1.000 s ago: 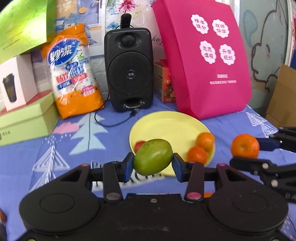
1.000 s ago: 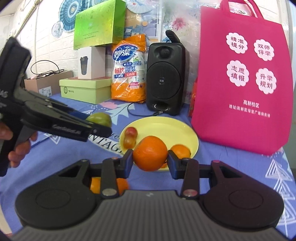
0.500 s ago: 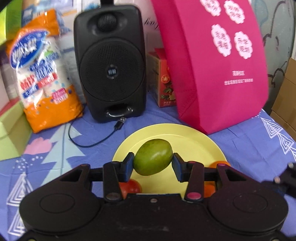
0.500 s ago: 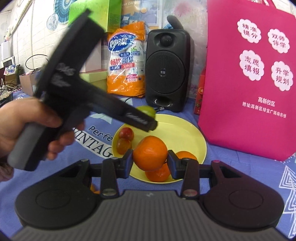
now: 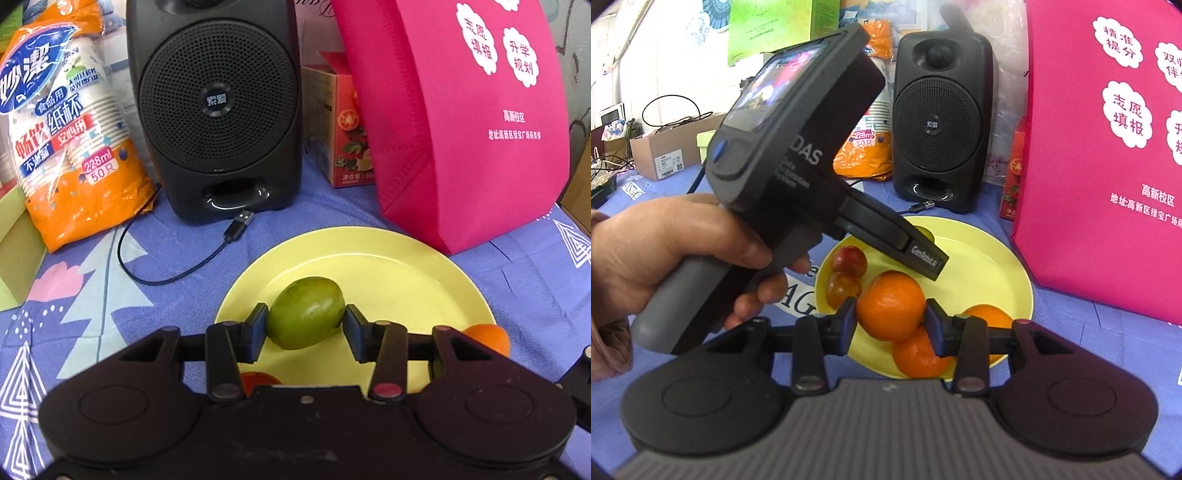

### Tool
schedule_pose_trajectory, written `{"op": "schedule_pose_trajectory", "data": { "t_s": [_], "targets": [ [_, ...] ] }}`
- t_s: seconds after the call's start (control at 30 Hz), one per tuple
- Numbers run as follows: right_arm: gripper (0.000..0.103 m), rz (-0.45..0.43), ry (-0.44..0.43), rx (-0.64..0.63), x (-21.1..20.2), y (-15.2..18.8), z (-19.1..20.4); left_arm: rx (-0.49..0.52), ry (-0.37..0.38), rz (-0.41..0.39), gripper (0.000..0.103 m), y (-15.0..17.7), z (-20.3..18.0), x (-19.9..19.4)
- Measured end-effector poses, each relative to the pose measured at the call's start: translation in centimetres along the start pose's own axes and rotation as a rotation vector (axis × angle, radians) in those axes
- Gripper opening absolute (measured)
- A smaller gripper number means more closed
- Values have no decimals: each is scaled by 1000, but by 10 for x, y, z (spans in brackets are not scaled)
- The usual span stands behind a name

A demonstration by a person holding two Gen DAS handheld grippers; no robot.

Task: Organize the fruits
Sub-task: 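Lower the mango and orange onto the yellow plate and open both tools, then move both tools back to the loose fruit on the cloth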

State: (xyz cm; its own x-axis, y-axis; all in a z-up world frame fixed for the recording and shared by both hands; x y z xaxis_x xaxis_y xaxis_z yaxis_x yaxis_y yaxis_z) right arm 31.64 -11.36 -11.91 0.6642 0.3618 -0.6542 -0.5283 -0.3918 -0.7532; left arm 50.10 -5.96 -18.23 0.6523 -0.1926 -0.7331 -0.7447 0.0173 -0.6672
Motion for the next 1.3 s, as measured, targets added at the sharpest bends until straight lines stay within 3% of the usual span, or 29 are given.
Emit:
{"op": "schedule_pose_trajectory", "data": {
  "t_s": [0.13,0.3,0.4,0.7,1.0,1.3],
  "targets": [
    [39,6,16,-5,6,-2,0,-2,-6,1,44,-2,1,1],
    [40,5,30,3,8,-3,1,-6,-17,-10,53,-4,1,-6],
    [52,-8,47,4,5,-4,-1,15,-34,-27,64,-6,0,-17],
    [53,-65,66,46,-43,2,-7,48,-25,-93,64,5,0,-78],
    [53,-78,60,125,-96,39,-2,21,15,-140,64,56,12,-152],
    [53,-54,23,123,-113,64,22,-43,14,-170,64,128,21,-204]
  ]
}}
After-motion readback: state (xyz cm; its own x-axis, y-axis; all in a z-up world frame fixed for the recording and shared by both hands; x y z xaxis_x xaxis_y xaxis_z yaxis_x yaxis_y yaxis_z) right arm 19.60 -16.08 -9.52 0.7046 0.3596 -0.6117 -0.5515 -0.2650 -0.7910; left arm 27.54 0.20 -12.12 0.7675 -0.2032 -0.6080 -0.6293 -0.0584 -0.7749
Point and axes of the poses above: each gripper's, at about its wrist camera, not at the fingertips, and x roughly the way its jaws point, z to its left, y to its underside, the point moved 7 cm from there along x, roughly the way its jaws point, and after that the axes turned 10 degrees about -x, right-handed, at the moved point
